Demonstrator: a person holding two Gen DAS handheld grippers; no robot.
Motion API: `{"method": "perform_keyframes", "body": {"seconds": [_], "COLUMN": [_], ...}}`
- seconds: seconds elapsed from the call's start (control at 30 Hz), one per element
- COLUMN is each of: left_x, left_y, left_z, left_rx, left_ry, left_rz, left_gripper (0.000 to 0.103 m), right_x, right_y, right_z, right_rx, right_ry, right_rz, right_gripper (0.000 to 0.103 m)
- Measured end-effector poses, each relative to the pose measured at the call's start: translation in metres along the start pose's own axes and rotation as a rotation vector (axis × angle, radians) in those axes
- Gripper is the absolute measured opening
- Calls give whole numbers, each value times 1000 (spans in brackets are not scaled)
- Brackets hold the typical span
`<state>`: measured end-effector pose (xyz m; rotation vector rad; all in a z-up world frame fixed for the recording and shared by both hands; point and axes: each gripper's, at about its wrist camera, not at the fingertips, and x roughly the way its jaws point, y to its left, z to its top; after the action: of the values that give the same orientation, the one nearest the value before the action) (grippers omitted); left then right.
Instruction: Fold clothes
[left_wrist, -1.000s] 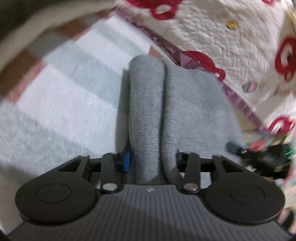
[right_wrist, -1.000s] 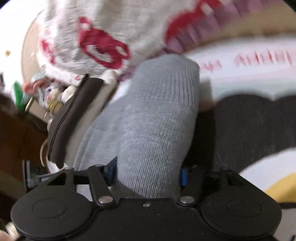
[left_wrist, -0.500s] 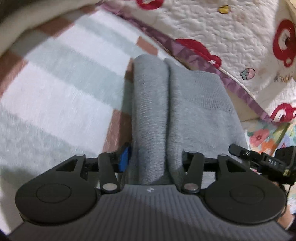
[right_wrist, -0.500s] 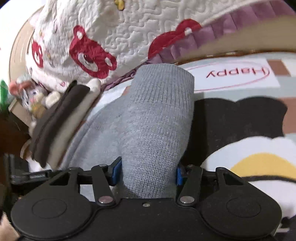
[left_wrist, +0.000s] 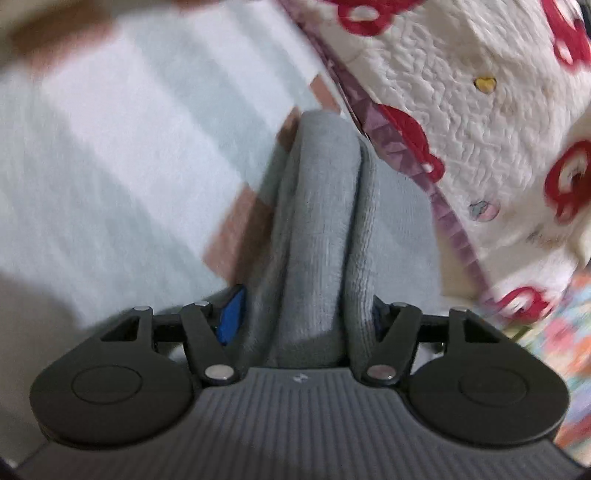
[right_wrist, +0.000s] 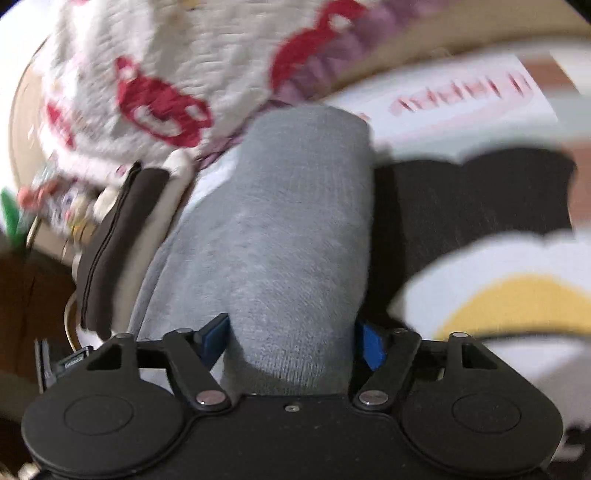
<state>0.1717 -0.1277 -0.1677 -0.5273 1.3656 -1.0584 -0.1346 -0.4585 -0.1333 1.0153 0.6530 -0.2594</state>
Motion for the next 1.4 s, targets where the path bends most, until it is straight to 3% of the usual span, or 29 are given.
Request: {"method": "perform_keyframes", "body": {"seconds": [0.07,0.17,0.37,0.53,0.6,0.63,0.77,0.93,1.2,1.4], "left_x": [2,5,11,18,21,23,14,-31,-111,-199], "left_y": [-5,-13,-28,-26,-31,-35,-66,-96,-139,-166], "left_z": [0,-1,-2,5,6,7,0,-11,-29,-32], "left_rx": [46,116,254,264,304,330,490,552,615,657], "left_ry": [1,2,4,-2,-10,-16,-66,-171,-342,-428], "left_rz": [21,53,117,85,104,119,160,203,272,409], "left_gripper": [52,48,50,51,42,38,34,34,33,33], "right_x": [0,3,9,7,3,2,-6,-15,-47,-56], "right_y": [-7,-8,-10,9,19,24,44,69,152,226], "right_z": [-3,-4,-6,1,3,4,10,16,17,6], "right_rx": [52,61,81,28,5,-6,-51,-108,-284,-389], "right_ry": [0,3,7,3,-6,-10,-29,-51,-34,-20], "right_rz": [21,38,71,137,170,186,251,332,438,554], "right_gripper": [75,75,79,82,78,70,63,62,62,62]}}
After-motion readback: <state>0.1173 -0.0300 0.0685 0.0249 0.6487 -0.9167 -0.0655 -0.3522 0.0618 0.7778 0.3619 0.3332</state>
